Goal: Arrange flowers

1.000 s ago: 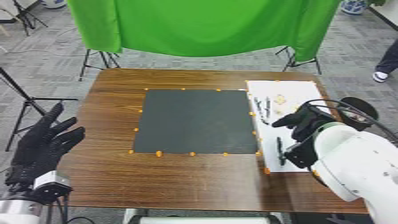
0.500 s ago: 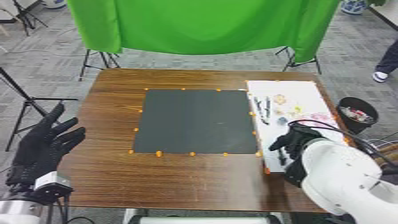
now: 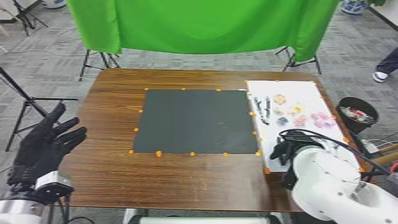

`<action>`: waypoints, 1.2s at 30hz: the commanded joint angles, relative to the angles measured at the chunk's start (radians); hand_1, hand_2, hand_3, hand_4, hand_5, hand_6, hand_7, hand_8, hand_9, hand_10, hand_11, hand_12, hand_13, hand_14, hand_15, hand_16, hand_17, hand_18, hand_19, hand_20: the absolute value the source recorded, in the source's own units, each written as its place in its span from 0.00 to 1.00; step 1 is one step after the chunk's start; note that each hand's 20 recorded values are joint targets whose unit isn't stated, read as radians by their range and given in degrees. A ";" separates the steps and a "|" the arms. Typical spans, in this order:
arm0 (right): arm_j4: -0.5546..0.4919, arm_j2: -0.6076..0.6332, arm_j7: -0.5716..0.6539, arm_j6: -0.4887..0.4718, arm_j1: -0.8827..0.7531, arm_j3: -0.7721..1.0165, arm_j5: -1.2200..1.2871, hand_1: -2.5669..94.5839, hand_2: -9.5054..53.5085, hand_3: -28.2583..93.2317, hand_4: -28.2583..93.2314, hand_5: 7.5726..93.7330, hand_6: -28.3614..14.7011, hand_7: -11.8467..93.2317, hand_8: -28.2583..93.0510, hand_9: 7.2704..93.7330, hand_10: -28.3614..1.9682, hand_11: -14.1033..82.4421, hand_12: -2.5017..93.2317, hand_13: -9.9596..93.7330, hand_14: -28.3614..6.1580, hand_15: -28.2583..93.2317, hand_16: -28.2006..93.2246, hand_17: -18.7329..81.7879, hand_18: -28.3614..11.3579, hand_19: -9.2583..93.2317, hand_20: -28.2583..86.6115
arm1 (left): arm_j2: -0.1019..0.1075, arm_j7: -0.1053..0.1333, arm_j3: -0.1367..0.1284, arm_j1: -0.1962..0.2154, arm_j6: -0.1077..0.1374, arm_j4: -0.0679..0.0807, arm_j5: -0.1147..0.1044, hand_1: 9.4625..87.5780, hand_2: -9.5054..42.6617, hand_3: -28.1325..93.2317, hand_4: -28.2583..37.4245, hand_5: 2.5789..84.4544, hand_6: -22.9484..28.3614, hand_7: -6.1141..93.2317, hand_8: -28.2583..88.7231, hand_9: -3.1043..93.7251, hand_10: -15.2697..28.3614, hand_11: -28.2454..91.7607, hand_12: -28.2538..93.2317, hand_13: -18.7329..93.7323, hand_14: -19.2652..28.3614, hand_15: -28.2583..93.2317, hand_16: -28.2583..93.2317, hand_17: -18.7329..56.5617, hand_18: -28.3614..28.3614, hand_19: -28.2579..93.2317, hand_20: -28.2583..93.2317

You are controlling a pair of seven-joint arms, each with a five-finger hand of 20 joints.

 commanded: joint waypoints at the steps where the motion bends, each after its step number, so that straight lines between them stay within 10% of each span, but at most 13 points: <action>1: 0.047 0.008 0.016 -0.017 0.032 -0.100 -0.045 0.44 0.11 0.81 0.09 0.66 0.29 0.40 0.18 0.71 0.15 0.67 0.25 0.82 0.40 0.77 0.33 0.86 0.52 1.00 0.01 | -0.024 -0.025 0.002 -0.005 -0.011 -0.003 0.011 0.26 0.30 0.73 0.13 0.34 0.56 0.12 0.18 0.32 0.78 0.41 0.33 0.35 0.99 0.67 0.14 0.18 1.00 0.70 0.17; 18: 0.115 0.000 -0.029 0.036 0.068 -0.259 -0.037 0.63 0.06 0.78 0.05 0.78 0.48 0.39 0.39 0.88 0.42 0.54 0.29 0.91 0.54 0.72 0.36 0.88 0.56 1.00 0.11 | -0.022 -0.027 0.006 -0.020 -0.017 0.006 0.016 0.26 0.30 0.74 0.14 0.34 0.56 0.13 0.18 0.32 0.78 0.41 0.33 0.35 0.99 0.67 0.14 0.17 1.00 0.70 0.17; 36: 0.081 0.053 -0.047 0.199 0.081 -0.194 -0.134 0.61 0.06 0.83 0.08 0.83 0.48 0.38 0.44 0.93 0.44 0.59 0.26 0.96 0.62 0.73 0.38 0.91 0.59 1.00 0.30 | -0.021 -0.017 -0.001 -0.003 -0.011 0.002 0.010 0.26 0.30 0.74 0.13 0.34 0.56 0.13 0.18 0.32 0.78 0.41 0.33 0.35 0.99 0.67 0.14 0.17 1.00 0.70 0.17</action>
